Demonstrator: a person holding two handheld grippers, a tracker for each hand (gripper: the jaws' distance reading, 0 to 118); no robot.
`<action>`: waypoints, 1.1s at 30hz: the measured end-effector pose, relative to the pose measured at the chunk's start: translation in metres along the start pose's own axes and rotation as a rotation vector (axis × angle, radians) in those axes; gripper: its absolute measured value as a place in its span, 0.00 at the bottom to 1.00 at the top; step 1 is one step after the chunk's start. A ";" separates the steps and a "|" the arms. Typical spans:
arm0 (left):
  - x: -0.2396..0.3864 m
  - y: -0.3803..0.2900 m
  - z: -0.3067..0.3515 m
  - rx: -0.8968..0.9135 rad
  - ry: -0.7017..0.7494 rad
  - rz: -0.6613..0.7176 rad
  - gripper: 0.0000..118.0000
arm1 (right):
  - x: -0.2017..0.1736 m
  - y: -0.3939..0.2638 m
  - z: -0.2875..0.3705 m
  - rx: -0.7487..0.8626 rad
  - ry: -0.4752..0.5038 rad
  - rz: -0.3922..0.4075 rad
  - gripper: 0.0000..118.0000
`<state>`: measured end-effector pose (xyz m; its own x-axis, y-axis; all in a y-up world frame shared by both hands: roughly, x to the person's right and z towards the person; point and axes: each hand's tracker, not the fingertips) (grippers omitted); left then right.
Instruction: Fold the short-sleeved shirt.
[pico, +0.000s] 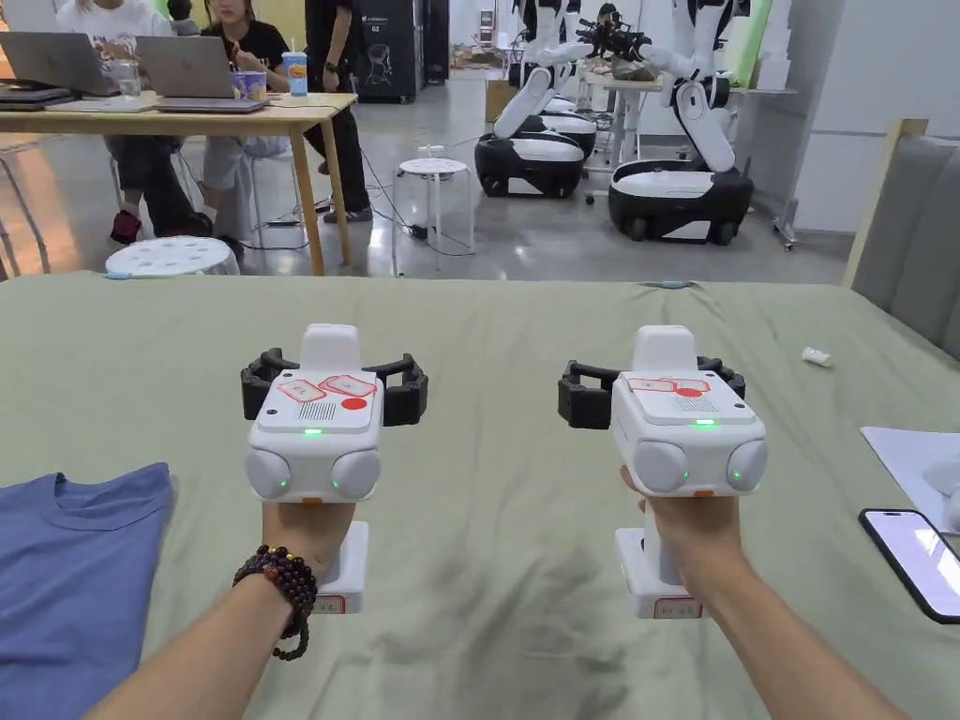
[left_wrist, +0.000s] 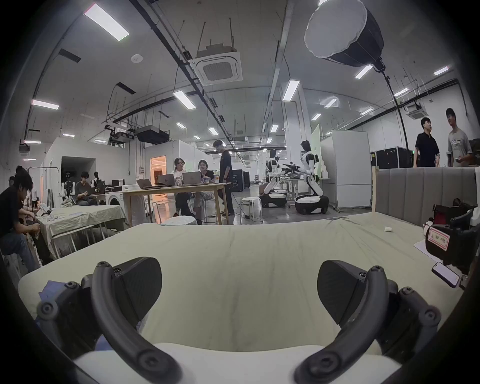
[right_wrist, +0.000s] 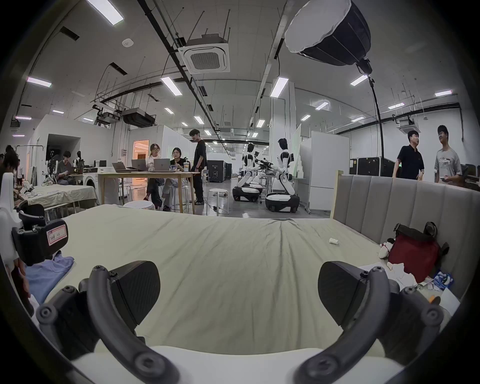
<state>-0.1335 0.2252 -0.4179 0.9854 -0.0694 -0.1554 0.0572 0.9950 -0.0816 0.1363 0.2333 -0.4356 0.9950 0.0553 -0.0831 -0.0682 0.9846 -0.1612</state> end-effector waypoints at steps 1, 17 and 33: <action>0.000 0.000 0.000 -0.001 -0.001 0.000 1.00 | 0.000 0.000 0.000 0.000 -0.001 0.000 1.00; 0.006 0.000 0.000 0.003 -0.012 -0.014 1.00 | 0.007 -0.004 -0.001 -0.002 -0.013 -0.011 1.00; 0.007 -0.002 0.001 -0.004 -0.002 -0.009 1.00 | 0.007 -0.003 0.001 0.017 -0.019 -0.019 1.00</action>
<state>-0.1263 0.2226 -0.4184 0.9852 -0.0786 -0.1524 0.0658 0.9940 -0.0870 0.1436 0.2308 -0.4347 0.9973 0.0394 -0.0618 -0.0481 0.9881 -0.1461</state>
